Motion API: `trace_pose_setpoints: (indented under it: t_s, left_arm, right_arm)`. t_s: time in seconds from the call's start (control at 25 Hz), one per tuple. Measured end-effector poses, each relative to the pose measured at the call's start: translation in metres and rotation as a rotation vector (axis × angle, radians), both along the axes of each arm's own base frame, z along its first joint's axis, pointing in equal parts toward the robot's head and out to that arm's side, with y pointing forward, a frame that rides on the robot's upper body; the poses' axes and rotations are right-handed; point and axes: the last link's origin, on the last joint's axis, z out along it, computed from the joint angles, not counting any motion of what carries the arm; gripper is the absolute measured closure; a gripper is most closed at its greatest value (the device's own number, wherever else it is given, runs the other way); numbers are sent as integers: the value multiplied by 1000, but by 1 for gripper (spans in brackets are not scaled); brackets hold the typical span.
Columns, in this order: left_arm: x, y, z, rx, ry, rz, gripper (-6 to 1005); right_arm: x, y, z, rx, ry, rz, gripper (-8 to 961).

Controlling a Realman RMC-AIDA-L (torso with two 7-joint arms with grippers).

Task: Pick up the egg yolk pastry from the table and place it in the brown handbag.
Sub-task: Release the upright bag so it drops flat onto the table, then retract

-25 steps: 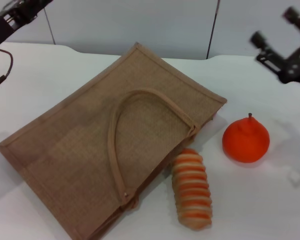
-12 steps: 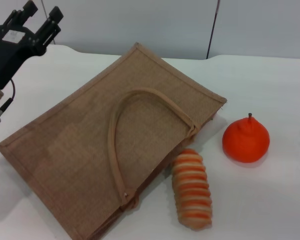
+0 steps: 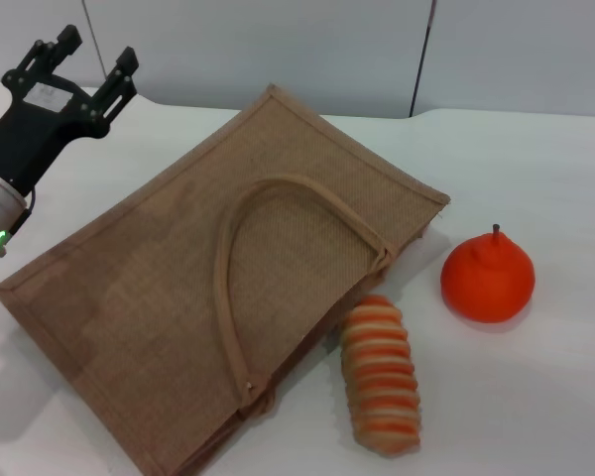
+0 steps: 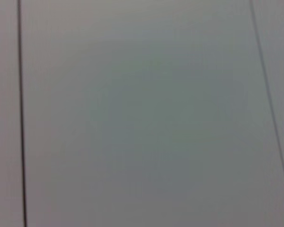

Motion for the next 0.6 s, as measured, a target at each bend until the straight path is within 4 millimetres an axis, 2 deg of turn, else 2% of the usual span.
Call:
trace_pose_setpoints:
  t_s: [0.6]
  left_arm:
    - [11, -10, 3, 11, 12, -112, 282]
  right_arm:
    - [1, 0, 0, 3, 0, -2, 68]
